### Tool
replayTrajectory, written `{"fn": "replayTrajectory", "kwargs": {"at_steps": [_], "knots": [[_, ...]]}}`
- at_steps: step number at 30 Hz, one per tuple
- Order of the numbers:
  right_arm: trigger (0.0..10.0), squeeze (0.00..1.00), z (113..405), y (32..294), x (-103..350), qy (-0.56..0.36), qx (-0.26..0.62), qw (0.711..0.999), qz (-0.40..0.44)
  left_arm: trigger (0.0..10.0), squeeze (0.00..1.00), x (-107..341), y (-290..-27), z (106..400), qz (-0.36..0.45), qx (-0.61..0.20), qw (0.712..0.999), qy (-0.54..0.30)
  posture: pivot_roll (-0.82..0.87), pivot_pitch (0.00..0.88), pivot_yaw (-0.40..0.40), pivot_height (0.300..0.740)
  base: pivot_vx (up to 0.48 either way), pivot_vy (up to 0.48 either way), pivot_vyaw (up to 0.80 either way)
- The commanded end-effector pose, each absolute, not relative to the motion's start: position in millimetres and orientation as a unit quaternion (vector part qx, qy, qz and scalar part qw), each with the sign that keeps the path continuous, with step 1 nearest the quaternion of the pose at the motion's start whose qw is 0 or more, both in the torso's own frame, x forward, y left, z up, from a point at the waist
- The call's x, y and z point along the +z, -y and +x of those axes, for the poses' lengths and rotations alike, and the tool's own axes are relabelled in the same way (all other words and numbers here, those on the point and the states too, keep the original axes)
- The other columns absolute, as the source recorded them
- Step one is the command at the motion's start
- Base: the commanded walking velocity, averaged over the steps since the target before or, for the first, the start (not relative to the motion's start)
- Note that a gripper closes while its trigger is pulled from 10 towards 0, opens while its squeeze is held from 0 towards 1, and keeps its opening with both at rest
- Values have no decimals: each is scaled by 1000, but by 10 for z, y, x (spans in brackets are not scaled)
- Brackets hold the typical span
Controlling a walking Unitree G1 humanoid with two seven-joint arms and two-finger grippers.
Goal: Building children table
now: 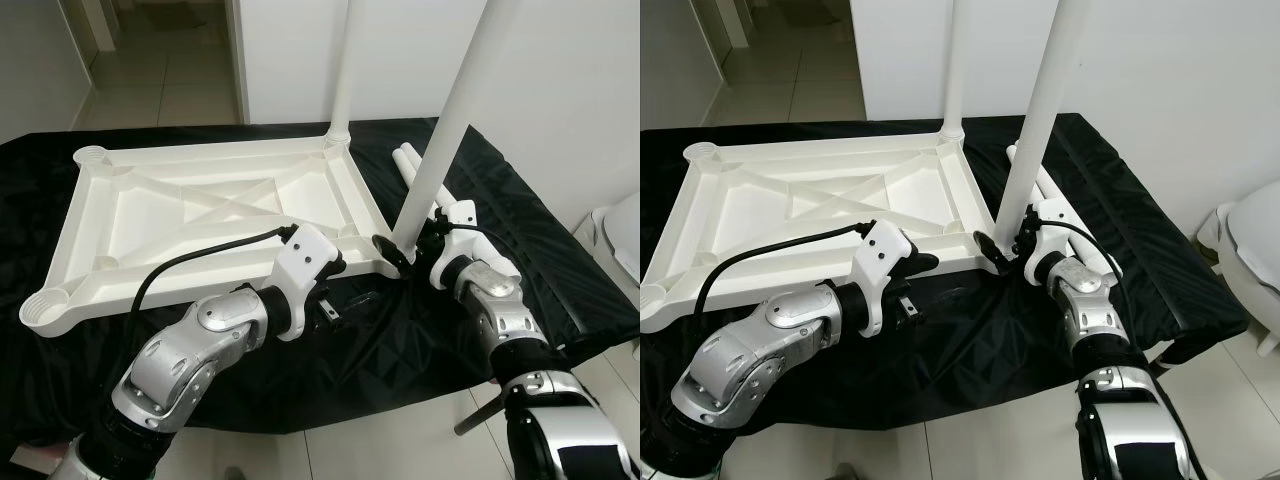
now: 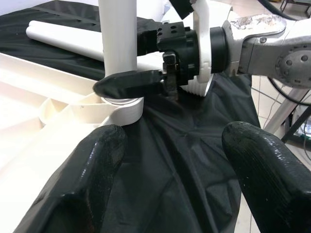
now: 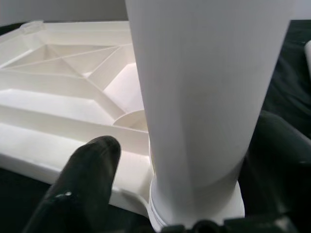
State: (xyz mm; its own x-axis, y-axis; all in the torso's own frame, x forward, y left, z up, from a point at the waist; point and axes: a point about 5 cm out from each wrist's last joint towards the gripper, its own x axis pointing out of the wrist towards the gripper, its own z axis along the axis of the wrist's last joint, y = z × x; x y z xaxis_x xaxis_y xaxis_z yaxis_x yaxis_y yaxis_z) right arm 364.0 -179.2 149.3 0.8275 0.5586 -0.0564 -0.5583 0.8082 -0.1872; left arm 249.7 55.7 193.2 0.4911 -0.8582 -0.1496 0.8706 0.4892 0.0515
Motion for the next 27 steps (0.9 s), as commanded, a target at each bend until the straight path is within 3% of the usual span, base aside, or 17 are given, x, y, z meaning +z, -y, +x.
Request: {"fn": "replayTrajectory", "kwargs": {"at_steps": [1,13,27], "knots": [[0,0,3643,1804,1476,-6,310,946,-99,10000,0,1942,-552,2487,60,-519,851,-53,-21,25,-21,740,0,0,0],[0,0,3624,1844,1411,-16,327,940,-93,10000,0,1956,-557,2496,60,-517,852,-50,-20,14,-19,740,0,0,0],[0,0,3593,1797,1339,13,272,961,-57,10000,0,1959,-560,2501,63,-518,852,-49,-17,14,-16,740,0,0,0]]}}
